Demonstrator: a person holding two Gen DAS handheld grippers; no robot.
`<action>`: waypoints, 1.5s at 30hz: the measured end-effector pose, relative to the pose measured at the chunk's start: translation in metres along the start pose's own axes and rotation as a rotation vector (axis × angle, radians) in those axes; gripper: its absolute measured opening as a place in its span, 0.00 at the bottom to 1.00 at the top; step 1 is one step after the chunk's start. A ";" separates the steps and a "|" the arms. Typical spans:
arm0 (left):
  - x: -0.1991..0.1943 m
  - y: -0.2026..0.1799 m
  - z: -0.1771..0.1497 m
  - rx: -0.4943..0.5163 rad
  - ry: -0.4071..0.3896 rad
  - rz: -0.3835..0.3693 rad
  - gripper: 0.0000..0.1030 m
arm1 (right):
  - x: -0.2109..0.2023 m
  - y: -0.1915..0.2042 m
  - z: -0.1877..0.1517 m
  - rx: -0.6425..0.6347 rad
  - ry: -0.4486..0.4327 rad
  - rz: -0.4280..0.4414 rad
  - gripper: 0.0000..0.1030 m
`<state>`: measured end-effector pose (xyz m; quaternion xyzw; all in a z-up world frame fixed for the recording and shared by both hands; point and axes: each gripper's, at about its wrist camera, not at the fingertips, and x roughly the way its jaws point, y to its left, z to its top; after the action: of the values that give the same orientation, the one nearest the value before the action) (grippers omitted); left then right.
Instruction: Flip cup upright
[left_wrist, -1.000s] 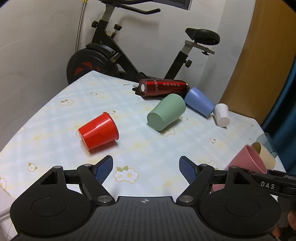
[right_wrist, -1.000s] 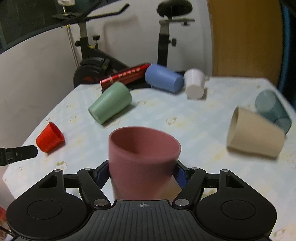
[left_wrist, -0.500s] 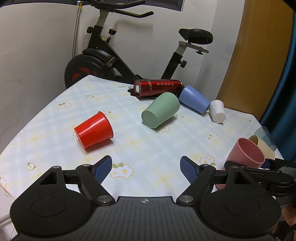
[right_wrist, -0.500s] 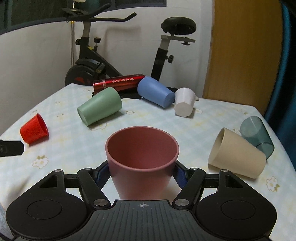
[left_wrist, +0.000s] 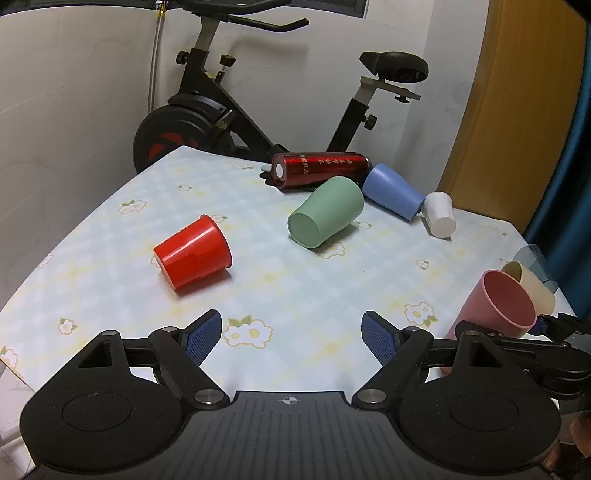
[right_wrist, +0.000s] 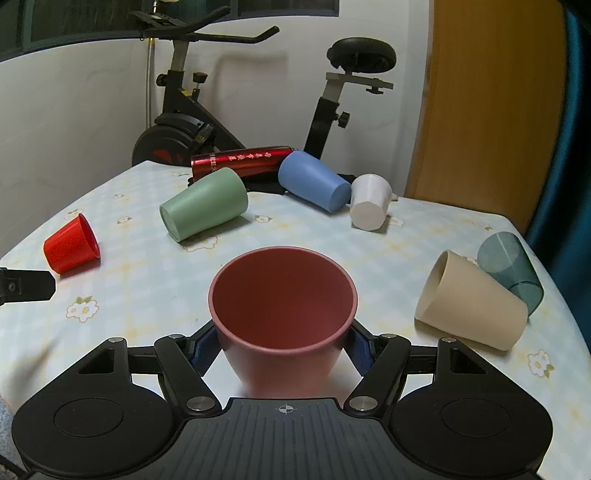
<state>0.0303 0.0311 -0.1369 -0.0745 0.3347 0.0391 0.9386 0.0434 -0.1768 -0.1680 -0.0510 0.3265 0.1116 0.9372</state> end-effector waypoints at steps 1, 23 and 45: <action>0.000 0.000 0.000 -0.001 0.000 0.001 0.82 | 0.000 0.000 0.000 0.001 0.001 0.000 0.64; -0.002 0.002 -0.001 -0.013 0.002 0.011 0.83 | -0.008 -0.003 0.006 0.042 0.011 -0.013 1.00; -0.110 -0.015 0.077 0.132 -0.381 -0.041 0.98 | -0.112 -0.023 0.067 0.135 -0.148 -0.010 1.00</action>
<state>-0.0055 0.0260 -0.0065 -0.0107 0.1512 0.0114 0.9884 0.0039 -0.2074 -0.0457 0.0191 0.2627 0.0881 0.9607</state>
